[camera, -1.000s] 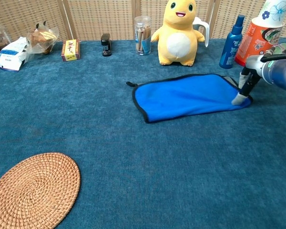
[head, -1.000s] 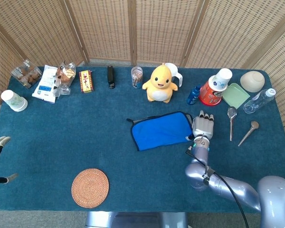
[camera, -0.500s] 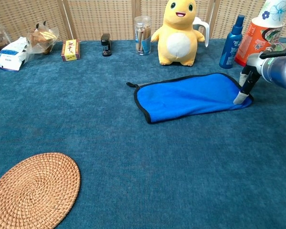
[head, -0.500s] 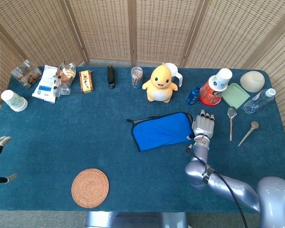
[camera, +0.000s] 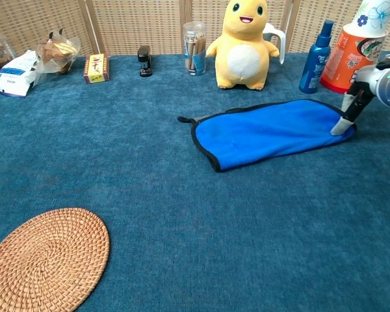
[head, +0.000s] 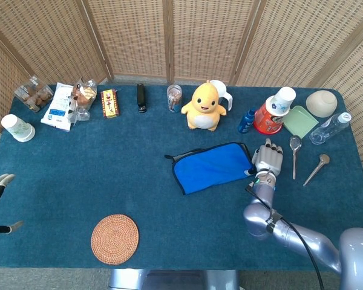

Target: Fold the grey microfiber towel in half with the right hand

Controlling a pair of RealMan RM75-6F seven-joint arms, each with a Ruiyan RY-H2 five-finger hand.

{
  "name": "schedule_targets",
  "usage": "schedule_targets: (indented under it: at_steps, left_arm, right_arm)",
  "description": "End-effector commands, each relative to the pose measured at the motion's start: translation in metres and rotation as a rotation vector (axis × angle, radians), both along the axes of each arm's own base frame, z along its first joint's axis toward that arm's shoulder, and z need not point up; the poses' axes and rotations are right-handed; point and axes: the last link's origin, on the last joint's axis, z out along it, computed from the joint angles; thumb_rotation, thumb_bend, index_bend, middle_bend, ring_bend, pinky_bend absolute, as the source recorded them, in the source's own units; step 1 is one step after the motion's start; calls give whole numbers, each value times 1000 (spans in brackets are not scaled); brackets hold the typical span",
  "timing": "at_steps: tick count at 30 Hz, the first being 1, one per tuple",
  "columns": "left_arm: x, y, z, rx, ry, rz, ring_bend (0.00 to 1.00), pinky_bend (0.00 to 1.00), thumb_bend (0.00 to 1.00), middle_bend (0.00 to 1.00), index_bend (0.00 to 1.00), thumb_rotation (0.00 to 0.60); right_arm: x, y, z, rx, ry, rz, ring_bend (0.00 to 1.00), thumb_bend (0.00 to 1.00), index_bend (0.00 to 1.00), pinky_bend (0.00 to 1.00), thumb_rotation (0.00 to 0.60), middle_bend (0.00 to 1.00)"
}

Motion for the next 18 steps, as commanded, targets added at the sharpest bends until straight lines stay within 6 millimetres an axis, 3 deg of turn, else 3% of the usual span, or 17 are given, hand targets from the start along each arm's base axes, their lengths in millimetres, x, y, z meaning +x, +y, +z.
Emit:
schedule_targets:
  at_steps: [1,4,6,9,18]
  left_arm:
    - [0,0,0,0,0,1,0,0,102,0,0,600]
    - [0,0,0,0,0,1,0,0,102,0,0,600]
    - [0,0,0,-1,0,1,0,0,103,0,0,600]
    - [1,0,0,-3,-1,1,0,0,102,0,0,600]
    - [1,0,1,0,-5,0,0,0,102,0,0,600]
  right_arm:
    - [-1,2,0,3,-27,-10,0,45,536,103,583,0]
    - [-2,4,1,16,-57,-19,0,41,383,104,470,0]
    - [-2,5,2,24,-70,-15,0,39,206,104,394,0]
    - [-1,5,5,26,-76,8,0,29,31,104,331,0]
    - [16,13,13,6,-154,112,0,0,0,107,311,0]
